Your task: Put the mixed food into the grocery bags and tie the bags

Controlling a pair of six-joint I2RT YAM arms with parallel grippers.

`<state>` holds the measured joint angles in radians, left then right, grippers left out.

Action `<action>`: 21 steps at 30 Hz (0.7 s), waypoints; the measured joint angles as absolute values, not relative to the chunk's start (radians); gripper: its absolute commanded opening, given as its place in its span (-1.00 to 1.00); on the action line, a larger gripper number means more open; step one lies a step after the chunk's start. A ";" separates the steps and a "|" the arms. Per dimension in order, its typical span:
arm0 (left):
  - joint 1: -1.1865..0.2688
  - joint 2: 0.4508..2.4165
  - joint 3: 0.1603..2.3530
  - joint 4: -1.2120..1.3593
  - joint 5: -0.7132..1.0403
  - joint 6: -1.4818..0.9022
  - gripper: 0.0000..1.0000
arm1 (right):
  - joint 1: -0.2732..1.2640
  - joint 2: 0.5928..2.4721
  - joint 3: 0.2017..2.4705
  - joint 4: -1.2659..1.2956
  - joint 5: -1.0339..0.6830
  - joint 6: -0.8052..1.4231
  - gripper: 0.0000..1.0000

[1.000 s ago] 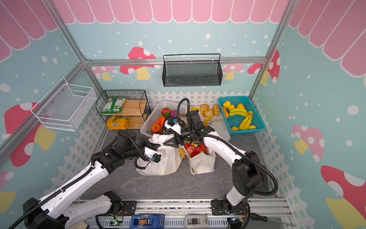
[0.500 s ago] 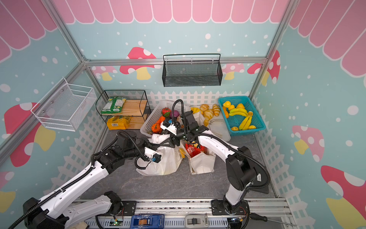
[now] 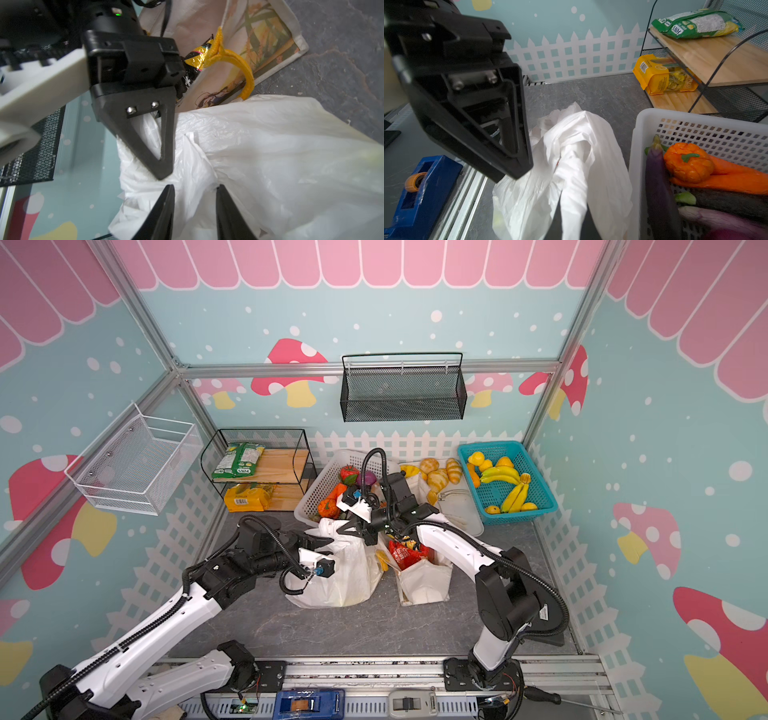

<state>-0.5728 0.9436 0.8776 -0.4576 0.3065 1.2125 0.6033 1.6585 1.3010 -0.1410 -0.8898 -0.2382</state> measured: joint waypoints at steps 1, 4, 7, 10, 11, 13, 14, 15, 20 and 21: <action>-0.573 0.916 0.878 -0.464 0.314 1.166 -0.02 | 0.603 1.643 1.287 -0.128 -0.881 -0.238 -1.00; -0.573 0.833 0.878 -0.477 0.328 1.010 0.17 | 0.603 1.590 1.237 -0.081 -0.859 -0.231 -1.00; -0.572 0.792 0.879 -0.467 0.325 0.842 0.26 | 0.604 1.540 1.186 -0.032 -0.844 -0.228 -1.00; -0.572 0.821 0.900 -0.444 0.305 0.676 0.29 | 0.604 1.503 1.145 0.017 -0.834 -0.227 -1.00; -0.571 0.844 0.914 -0.441 0.296 0.632 0.31 | 0.604 1.493 1.133 0.030 -0.831 -0.227 -1.00; -0.571 0.898 0.944 -0.436 0.279 0.572 0.32 | 0.604 1.478 1.114 0.055 -0.826 -0.227 -1.00; -0.570 0.927 0.959 -0.435 0.272 0.547 0.33 | 0.604 1.474 1.109 0.063 -0.825 -0.226 -1.00; -0.569 0.956 0.973 -0.435 0.266 0.525 0.32 | 0.604 1.471 1.103 0.074 -0.822 -0.226 -1.00; -0.554 1.045 1.014 -0.442 0.265 0.468 0.32 | 0.607 1.462 1.084 0.107 -0.807 -0.225 -1.00; -0.548 1.059 1.021 -0.444 0.265 0.461 0.31 | 0.609 1.461 1.081 0.115 -0.805 -0.223 -1.00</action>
<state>-0.5484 1.0588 1.0214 -0.4442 0.2649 0.4606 0.6090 1.4609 1.0813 0.1146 -0.8051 -0.2234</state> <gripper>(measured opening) 0.661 0.055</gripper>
